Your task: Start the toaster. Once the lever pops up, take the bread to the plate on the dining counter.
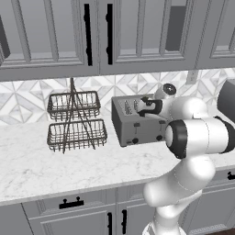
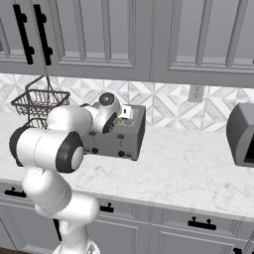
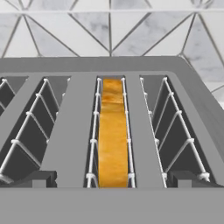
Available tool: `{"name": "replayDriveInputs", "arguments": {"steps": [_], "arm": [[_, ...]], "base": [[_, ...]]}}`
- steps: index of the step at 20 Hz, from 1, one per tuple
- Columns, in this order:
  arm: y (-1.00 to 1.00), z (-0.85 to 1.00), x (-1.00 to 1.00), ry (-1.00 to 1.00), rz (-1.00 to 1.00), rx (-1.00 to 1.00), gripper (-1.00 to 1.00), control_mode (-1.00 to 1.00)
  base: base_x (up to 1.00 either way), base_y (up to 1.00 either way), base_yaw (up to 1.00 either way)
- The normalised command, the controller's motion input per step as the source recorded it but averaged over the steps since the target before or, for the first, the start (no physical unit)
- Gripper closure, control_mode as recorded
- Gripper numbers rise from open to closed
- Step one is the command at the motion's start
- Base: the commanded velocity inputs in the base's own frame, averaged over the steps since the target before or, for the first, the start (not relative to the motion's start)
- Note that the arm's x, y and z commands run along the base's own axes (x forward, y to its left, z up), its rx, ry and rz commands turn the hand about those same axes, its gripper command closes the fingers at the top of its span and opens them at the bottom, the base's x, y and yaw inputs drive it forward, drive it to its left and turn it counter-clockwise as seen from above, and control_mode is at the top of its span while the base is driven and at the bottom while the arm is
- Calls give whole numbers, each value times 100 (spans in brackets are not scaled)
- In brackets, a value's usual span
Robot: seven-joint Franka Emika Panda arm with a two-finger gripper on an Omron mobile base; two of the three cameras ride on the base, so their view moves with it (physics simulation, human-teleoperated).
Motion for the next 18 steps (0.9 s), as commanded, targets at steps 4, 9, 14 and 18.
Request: {"name": "replayDriveInputs", "arguments": {"steps": [4,9,14,18], "arm": [[0,0,8,0,0,0,-100,-100],[0,0,5,0,0,0,-100,-100],[0,0,0,0,0,0,100,-100],[0,0,0,0,0,0,100,-100]], "base": [[0,0,0],[0,0,0],[0,0,0],[0,0,0]]}}
